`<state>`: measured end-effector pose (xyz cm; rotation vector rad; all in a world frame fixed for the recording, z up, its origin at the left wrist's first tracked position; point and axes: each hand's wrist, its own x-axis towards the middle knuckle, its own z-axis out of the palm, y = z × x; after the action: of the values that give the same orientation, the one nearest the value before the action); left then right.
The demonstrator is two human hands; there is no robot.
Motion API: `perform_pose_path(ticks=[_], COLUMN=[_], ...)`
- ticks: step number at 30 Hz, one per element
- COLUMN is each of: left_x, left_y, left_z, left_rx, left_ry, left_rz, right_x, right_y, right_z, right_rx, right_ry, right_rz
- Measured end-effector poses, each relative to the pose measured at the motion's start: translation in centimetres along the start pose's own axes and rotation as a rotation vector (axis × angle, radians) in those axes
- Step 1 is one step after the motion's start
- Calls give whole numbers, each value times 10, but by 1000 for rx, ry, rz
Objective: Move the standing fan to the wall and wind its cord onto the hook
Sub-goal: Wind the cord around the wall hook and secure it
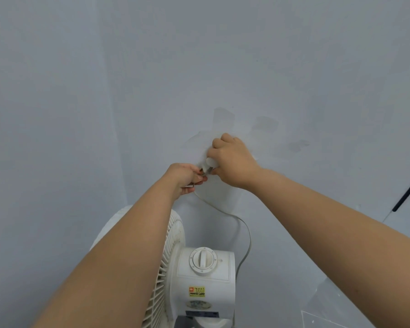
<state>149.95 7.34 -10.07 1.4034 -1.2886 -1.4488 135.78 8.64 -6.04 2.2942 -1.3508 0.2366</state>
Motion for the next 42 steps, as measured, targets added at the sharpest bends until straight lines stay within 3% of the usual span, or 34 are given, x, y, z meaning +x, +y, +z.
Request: perform_pose_path(ticks=[4, 7, 16, 19, 24, 28, 31, 35, 38, 42], left_x=[-1, 0, 6, 10, 5, -2, -9, -16, -20, -24], left_y=[0, -3, 1, 3, 13, 18, 20, 20, 18, 17], left_z=[0, 1, 0, -3, 1, -1, -1, -2, -7, -15], left_rx=[53, 262, 651, 464, -229, -389, -374, -260, -172, -60], left_ry=[33, 95, 527, 488, 261, 166, 124, 64, -29, -168], left_rz=[32, 100, 247, 225, 192, 228, 278, 388, 421, 400], right_x=[1, 2, -6, -9, -43, -65, -73, -57, -47, -45], right_y=[1, 2, 0, 0, -1, -1, -11, -16, -7, 7], right_z=[-5, -7, 0, 7, 29, 36, 25, 0, -21, -31], right_rx=[45, 62, 35, 66, 49, 42, 332, 1060, 1372, 1465], right_ry=[-57, -96, -29, 60, 357, 536, 465, 311, 184, -39], right_rz=[18, 10, 2, -9, 30, 71, 397, 837, 976, 1012])
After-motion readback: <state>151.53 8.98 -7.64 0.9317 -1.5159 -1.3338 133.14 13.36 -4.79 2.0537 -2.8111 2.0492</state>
